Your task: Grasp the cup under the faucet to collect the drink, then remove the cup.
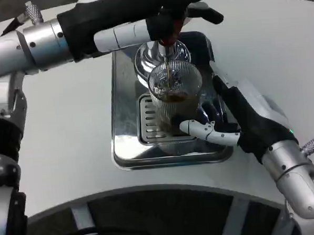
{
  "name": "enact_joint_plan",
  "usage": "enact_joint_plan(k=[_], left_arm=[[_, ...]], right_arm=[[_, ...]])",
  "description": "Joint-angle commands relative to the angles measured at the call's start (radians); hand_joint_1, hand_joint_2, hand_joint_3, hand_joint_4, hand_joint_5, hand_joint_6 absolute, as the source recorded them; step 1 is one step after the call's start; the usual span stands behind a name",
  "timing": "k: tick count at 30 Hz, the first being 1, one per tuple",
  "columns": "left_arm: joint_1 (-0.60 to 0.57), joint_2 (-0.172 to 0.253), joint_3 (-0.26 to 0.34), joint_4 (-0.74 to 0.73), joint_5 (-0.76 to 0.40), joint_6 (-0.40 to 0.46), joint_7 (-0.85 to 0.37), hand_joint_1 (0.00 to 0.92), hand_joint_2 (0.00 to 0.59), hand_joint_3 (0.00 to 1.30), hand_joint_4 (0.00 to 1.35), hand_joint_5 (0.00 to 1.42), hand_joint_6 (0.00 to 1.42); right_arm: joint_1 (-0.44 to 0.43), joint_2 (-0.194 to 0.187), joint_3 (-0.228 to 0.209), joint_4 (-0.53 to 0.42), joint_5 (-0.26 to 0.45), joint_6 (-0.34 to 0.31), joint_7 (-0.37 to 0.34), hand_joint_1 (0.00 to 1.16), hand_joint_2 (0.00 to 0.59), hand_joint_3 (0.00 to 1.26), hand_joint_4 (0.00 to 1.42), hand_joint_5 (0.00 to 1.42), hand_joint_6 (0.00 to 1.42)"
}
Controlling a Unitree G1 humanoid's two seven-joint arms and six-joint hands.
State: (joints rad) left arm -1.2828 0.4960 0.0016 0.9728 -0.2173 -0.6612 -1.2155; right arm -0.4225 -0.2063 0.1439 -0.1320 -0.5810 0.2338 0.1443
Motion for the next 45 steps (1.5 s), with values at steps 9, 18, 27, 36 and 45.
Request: enact_joint_plan(k=[9,18,27,36,45], left_arm=[[0.053,0.019,-0.014,0.009,0.035,0.018,-0.024,0.000,0.080,0.11,0.01,0.13,0.01],[0.057,0.025,-0.010,0.006,0.029,0.021,-0.025,0.000,0.080,0.11,0.01,0.13,0.01],[0.062,0.032,-0.004,0.003,0.026,0.022,-0.026,0.000,0.080,0.11,0.01,0.13,0.01],[0.061,0.031,0.002,0.008,0.029,0.023,-0.022,0.000,0.080,0.11,0.02,0.13,0.01],[0.054,0.028,0.001,0.021,0.035,0.022,-0.017,0.000,0.079,0.12,0.02,0.13,0.01]], right_arm=[[-0.041,0.008,0.031,0.073,0.025,-0.019,-0.053,0.43,0.175,0.00,0.00,0.00,0.00],[-0.085,0.016,0.048,0.128,0.037,-0.024,-0.082,0.43,0.174,0.00,0.00,0.00,0.00],[-0.111,0.023,0.061,0.166,0.046,-0.029,-0.099,0.43,0.174,0.00,0.00,0.00,0.00],[-0.128,0.032,0.071,0.187,0.052,-0.031,-0.102,0.43,0.174,0.00,0.00,0.00,0.00],[-0.142,0.037,0.075,0.194,0.062,-0.034,-0.099,0.43,0.174,0.00,0.00,0.00,0.00]])
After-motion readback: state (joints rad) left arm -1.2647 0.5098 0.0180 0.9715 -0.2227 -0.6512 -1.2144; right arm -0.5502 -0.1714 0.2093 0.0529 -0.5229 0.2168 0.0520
